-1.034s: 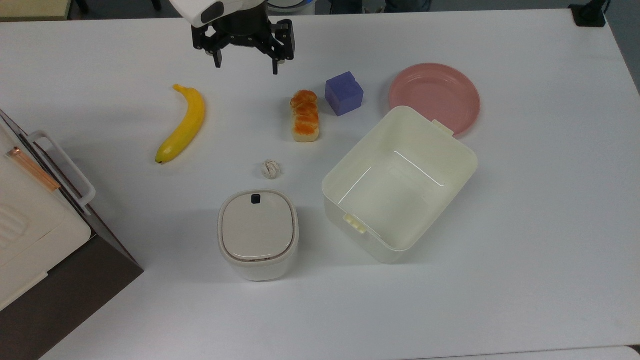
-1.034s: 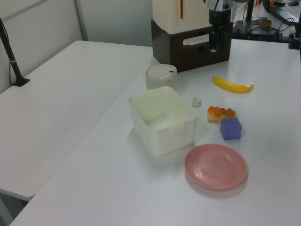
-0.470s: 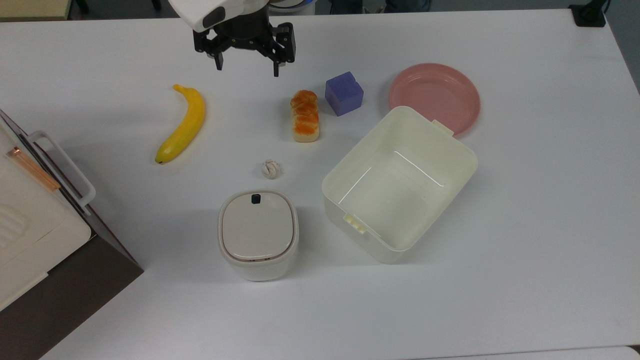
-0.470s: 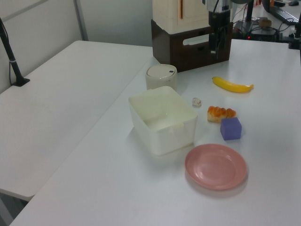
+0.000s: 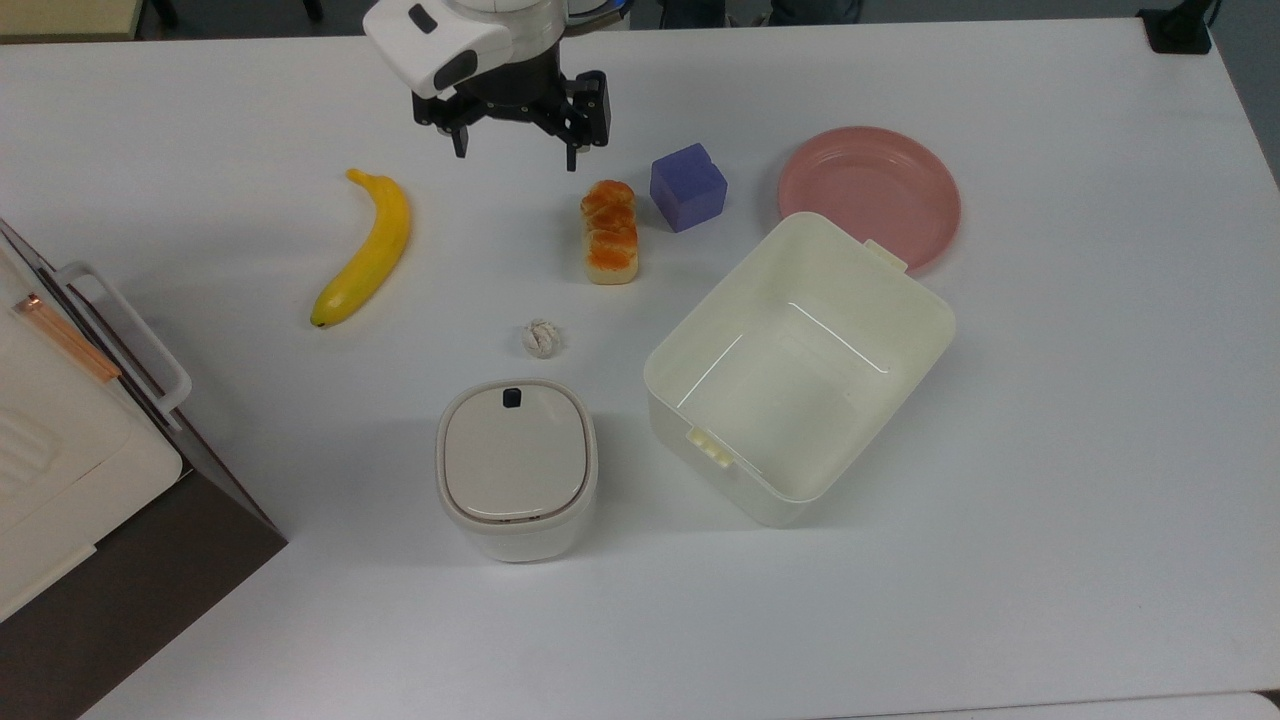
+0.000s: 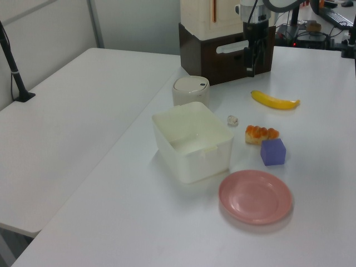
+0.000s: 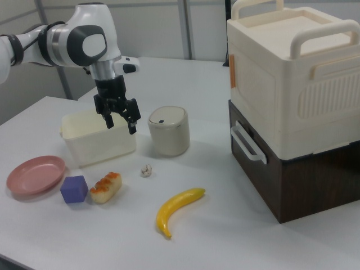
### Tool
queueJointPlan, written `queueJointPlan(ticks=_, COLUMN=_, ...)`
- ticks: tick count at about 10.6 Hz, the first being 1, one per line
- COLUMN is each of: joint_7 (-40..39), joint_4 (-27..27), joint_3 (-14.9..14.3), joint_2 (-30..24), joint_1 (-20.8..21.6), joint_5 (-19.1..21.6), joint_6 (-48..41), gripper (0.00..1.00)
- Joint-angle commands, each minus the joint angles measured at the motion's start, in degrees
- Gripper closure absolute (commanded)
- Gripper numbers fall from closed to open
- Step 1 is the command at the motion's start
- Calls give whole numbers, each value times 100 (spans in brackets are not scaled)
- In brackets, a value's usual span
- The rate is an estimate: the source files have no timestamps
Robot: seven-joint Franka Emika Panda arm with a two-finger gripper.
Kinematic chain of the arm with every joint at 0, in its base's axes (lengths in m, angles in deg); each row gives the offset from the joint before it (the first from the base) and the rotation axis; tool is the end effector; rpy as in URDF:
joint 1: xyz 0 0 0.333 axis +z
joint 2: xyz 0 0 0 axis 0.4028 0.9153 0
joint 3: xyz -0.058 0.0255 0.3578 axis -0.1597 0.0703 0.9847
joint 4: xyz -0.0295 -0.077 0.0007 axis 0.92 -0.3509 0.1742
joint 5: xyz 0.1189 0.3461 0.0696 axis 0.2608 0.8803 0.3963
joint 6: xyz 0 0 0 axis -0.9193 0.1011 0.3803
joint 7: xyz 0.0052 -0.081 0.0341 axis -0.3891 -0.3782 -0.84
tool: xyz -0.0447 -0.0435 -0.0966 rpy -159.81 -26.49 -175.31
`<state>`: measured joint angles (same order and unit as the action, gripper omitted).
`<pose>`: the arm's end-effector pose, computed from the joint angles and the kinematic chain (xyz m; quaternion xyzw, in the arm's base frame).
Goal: Open the trash can
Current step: 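Move the open gripper toward the small cream trash can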
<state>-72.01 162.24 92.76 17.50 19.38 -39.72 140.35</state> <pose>0.5823 0.0019 0.5557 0.9981 -0.0443 -0.0276 0.0326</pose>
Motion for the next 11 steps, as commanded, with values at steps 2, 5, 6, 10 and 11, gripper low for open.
queueJointPlan(ticks=2, joint_7=81, joint_4=-14, joint_3=4, joint_2=98, joint_1=15, joint_5=71, joint_6=211, gripper=0)
queueJointPlan(ticks=5, joint_7=72, joint_4=-58, joint_3=-5, joint_2=177, joint_1=15, joint_5=80, joint_6=361, gripper=4)
queueJointPlan(ticks=6, joint_7=63, joint_4=-58, joint_3=-5, joint_2=160, joint_1=7, joint_5=80, joint_6=361, gripper=6)
queueJointPlan(ticks=10, joint_7=-94, joint_4=-58, joint_3=-5, joint_2=151, joint_1=-2, joint_5=71, joint_6=361, gripper=18)
queueJointPlan(ticks=11, joint_7=-191, joint_4=-58, joint_3=-5, joint_2=160, joint_1=-2, joint_5=71, joint_6=370, gripper=24)
